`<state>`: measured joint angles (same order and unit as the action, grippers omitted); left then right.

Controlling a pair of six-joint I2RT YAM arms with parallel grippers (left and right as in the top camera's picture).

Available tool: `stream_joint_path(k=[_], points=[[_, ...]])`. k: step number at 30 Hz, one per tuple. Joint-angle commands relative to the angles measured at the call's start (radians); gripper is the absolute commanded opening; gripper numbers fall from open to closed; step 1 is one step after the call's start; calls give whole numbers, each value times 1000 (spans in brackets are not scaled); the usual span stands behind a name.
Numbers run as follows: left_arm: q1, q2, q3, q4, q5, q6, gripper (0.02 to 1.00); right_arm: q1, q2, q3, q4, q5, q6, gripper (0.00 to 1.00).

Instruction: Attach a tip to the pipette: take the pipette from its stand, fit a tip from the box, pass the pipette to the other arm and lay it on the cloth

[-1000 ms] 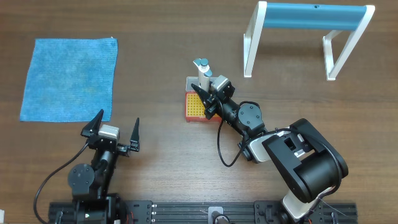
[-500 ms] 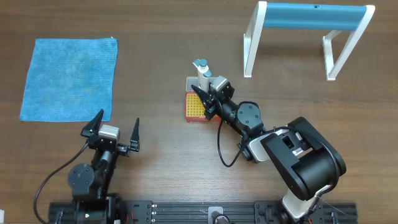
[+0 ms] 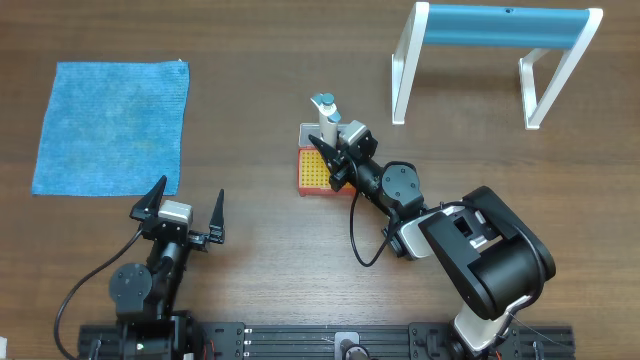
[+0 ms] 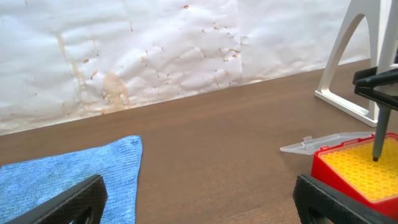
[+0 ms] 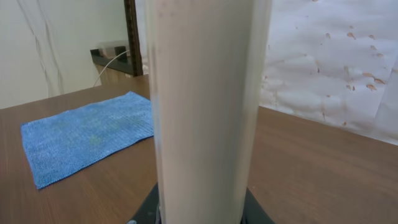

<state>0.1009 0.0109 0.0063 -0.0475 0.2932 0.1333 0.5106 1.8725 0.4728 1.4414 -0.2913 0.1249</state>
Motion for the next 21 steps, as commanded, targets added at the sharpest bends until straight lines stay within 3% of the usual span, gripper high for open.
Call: stream_joint_path(k=[1,21], points=[[-3,-6,-1,-6,4,3,967,-6,30,32,8,-10,-10,80],[-3,-6,-1,-6,4,3,965,-5,2,6,22,-11,-5,80]])
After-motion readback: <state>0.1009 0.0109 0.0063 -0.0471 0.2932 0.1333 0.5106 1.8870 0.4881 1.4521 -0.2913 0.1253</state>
